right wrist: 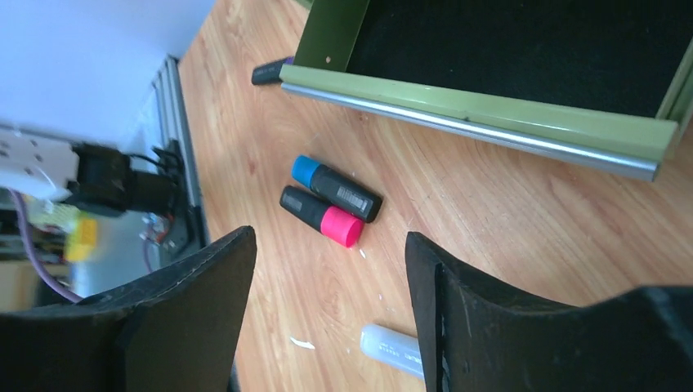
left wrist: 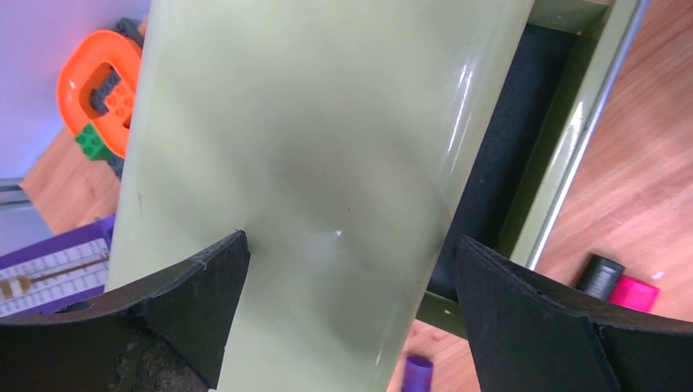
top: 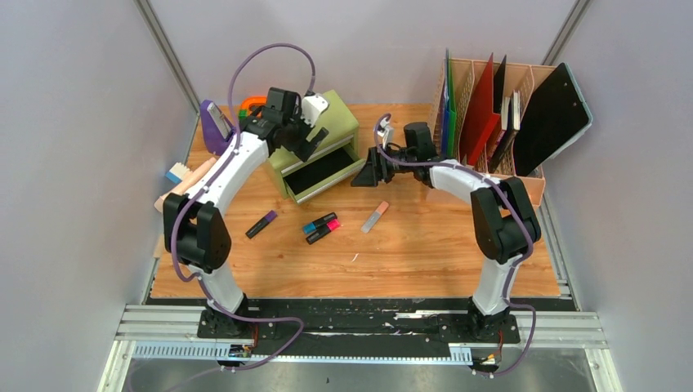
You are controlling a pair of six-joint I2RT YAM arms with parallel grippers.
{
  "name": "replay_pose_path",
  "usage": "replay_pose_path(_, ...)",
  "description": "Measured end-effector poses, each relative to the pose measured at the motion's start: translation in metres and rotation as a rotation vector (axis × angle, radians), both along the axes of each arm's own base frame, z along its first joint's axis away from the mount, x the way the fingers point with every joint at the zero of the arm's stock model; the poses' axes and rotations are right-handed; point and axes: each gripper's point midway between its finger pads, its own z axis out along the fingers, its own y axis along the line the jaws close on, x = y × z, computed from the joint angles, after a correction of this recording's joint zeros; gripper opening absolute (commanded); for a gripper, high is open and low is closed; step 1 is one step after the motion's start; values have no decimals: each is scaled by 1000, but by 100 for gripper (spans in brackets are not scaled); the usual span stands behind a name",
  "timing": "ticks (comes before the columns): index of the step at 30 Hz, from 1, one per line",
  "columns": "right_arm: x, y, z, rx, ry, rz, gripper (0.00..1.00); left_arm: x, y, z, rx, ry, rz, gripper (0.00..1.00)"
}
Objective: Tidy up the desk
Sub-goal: Open the drawer in the storage box, then pick up the stationery from the center of the board.
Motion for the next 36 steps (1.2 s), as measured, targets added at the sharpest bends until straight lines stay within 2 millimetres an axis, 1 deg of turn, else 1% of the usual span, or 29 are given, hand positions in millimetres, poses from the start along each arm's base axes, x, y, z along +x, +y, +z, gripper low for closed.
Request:
replay_pose_path(3,-9,-4,5,-58,-125,68,72,-6,1,3,-63,34,8,100)
replay_pose_path(5,-14,-8,0,-112,-207,119,73,-11,3,5,-116,61,12,100)
replay_pose_path(8,-20,-15,-15,-206,-307,194,73,-20,8,10,-202,105,24,100)
replay_pose_path(10,-28,-22,-30,-286,-365,261,74,-26,16,12,-241,126,36,100)
replay_pose_path(12,-39,-30,-46,-366,-415,348,74,-35,26,15,-263,143,50,100)
replay_pose_path(15,-51,-39,-56,-432,-466,451,74,-46,39,26,-272,131,69,100)
replay_pose_path(17,-56,-42,-59,-460,-507,510,74,-53,42,34,-276,117,69,100)
replay_pose_path(19,-59,-43,-62,-495,-557,569,74,-59,43,42,-280,97,63,100)
replay_pose_path(21,-60,-45,-65,-530,-603,616,74,-64,43,46,-285,88,58,100)
replay_pose_path(23,-62,-45,-70,-572,-647,669,74,-69,43,45,-287,91,54,100)
replay_pose_path(27,-64,-40,-81,-622,-711,756,74,-75,44,36,-283,111,58,100)
replay_pose_path(30,-65,-37,-91,-659,-751,821,73,-79,45,33,-280,117,58,100)
replay_pose_path(33,-65,-37,-100,-696,-777,869,71,-82,46,36,-280,108,57,100)
replay_pose_path(36,-64,-38,-105,-726,-805,905,68,-84,46,41,-282,91,53,100)
